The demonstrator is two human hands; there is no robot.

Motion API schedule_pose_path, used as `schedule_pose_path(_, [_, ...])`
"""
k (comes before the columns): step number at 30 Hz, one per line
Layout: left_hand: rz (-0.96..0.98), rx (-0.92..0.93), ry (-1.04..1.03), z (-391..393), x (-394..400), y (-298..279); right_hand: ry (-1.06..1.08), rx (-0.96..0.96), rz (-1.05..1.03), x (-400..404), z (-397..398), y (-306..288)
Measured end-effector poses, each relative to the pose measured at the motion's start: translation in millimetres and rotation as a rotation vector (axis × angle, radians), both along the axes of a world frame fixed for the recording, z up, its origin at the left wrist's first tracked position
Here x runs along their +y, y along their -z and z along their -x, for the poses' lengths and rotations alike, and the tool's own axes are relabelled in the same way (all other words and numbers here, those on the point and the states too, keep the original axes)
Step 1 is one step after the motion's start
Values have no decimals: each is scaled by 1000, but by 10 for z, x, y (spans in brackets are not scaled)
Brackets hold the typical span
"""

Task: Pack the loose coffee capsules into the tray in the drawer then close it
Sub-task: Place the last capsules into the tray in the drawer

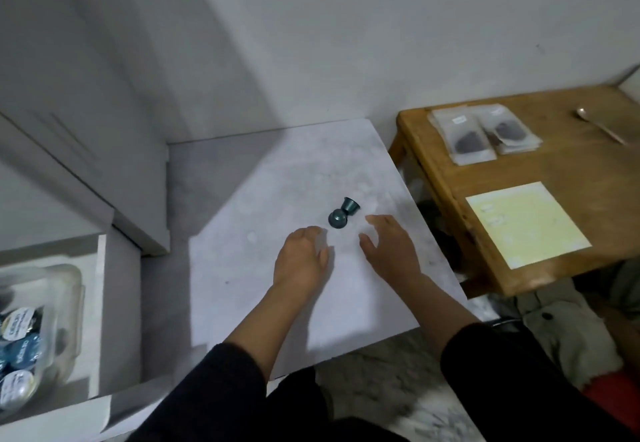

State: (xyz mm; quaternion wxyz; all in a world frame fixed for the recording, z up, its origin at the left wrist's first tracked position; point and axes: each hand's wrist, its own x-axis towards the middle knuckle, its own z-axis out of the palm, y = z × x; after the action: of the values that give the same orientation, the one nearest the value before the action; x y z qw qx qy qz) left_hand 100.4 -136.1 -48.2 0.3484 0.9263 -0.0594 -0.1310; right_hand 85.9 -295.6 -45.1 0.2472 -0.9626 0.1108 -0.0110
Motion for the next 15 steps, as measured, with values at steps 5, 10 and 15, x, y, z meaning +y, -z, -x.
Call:
schedule_pose_path(5, [22,-27,0,-334,-198,91,2,10,-56,-88,-359,151])
schedule_pose_path(10, [62,7,4,-583,-341,261,11,-21,-106,-132,-602,245])
schedule_pose_path(15, [60,-1,38,-712,-396,364,-34,-73,-95,-168,-788,304])
